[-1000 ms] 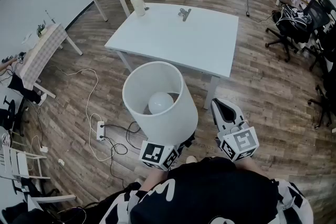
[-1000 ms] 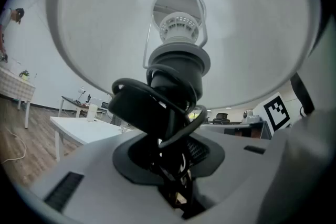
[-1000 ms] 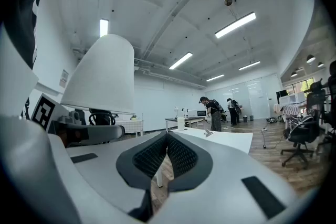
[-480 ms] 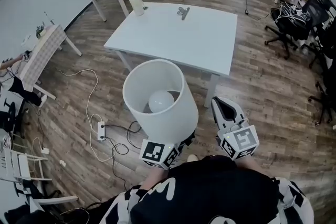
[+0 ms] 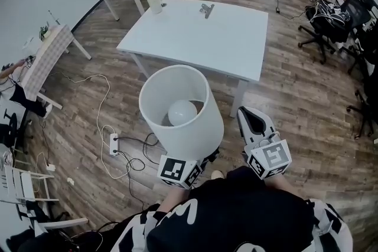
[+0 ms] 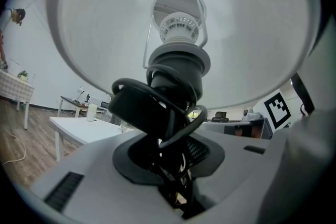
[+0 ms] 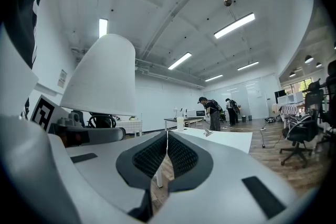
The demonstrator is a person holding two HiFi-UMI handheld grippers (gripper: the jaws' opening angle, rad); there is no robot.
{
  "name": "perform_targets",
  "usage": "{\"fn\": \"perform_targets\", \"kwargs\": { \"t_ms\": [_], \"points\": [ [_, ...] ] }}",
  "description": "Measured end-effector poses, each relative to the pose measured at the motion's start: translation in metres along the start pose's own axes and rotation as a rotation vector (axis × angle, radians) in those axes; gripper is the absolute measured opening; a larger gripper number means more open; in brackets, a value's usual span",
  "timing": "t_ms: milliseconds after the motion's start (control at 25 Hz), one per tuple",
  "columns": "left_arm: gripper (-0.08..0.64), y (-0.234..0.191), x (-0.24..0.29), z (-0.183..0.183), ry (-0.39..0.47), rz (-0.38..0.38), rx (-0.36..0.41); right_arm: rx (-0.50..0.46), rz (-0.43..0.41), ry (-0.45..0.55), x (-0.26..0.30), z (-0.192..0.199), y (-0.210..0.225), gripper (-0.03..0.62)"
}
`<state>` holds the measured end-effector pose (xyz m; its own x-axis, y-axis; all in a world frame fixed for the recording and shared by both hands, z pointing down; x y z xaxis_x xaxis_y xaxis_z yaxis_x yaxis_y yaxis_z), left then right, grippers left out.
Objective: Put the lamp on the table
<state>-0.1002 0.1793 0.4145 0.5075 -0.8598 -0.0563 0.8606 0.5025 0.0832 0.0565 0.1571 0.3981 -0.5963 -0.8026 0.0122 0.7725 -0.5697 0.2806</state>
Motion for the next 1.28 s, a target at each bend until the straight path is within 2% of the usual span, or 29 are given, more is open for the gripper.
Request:
{"fn": "perform_targets", "kwargs": {
  "t_ms": [400, 760, 1080, 1280],
  "points": [
    [0.103, 0.003, 0.001, 0.005, 0.01, 0.017, -0.023, 0.007, 0.027, 0.004, -0.005, 0.002, 0.004, 0.02],
    [0.103, -0.013, 0.021, 0.008, -0.006, 0.007, -0.013, 0.028, 0.009, -0.001, 0.023, 0.002, 0.018, 0.02],
    [0.103, -0.037, 0.068, 0.019, -0.014, -0.009, -0.015, 0.041, -0.004, -0.009, 0.068, -0.002, 0.053, 0.02],
    [0.103, -0.053, 0.115, 0.014, 0.001, -0.007, 0.004, 0.04, -0.021, -0.002, 0.103, -0.021, 0.084, 0.02]
  ]
}}
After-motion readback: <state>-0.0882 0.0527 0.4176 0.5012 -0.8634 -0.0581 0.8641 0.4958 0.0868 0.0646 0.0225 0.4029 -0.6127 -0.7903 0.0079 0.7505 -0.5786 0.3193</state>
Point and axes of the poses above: the fingertips, and each gripper's own axes: x forward along the fingers, y to its right, z out of its underside, the point moved 5 cm from there along -x, backward along the fingers, and after that the axes turned 14 degrees about x, right-handed, at the moved point
